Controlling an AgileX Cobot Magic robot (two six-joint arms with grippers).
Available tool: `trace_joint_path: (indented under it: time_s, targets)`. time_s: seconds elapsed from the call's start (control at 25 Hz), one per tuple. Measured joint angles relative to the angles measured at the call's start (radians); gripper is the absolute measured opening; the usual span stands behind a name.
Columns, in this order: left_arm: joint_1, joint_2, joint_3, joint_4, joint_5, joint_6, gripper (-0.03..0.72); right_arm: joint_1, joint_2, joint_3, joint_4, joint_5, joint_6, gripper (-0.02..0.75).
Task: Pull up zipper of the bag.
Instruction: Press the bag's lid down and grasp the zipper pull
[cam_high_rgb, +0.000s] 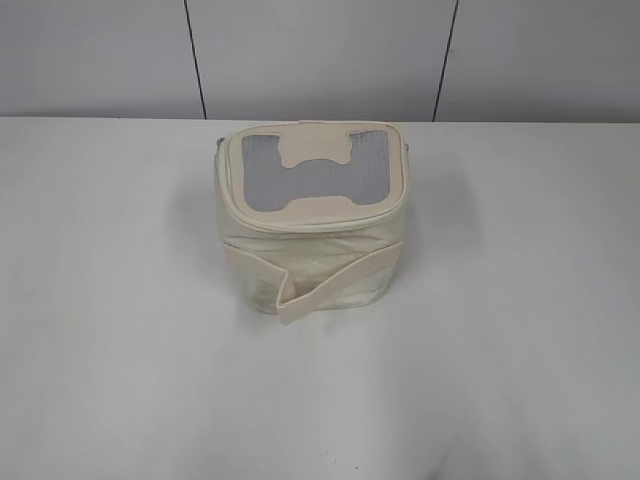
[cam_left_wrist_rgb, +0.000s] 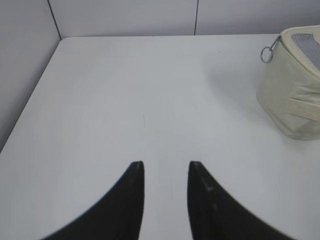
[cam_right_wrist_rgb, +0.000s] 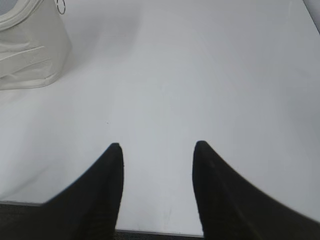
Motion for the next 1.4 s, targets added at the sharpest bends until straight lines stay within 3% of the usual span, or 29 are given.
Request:
trace_joint_path:
  time_s: [0.96,1.08,1.16,1.28,1.4]
  targets:
    - [0.000,0.000,0.000,0.000,0.000,0.000,0.228,0.000,0.000,0.000,0.021,0.000,0.002,0.367]
    - [0.000,0.000,0.000,0.000,0.000,0.000,0.228,0.000,0.014,-0.005,0.136,-0.044,-0.025,0.367]
    - [0.000,0.000,0.000,0.000,0.000,0.000,0.228,0.000,0.092,-0.010,0.304,-0.130,-0.156,0.367]
    - [-0.001,0.000,0.000,0.000,0.000,0.000,0.228,0.000,0.338,-0.020,0.628,-0.279,-0.494,0.367]
    - [-0.015,0.000,0.000,-0.001,0.000,0.000,0.228,0.000,0.690,-0.105,0.925,-0.329,-0.880,0.367]
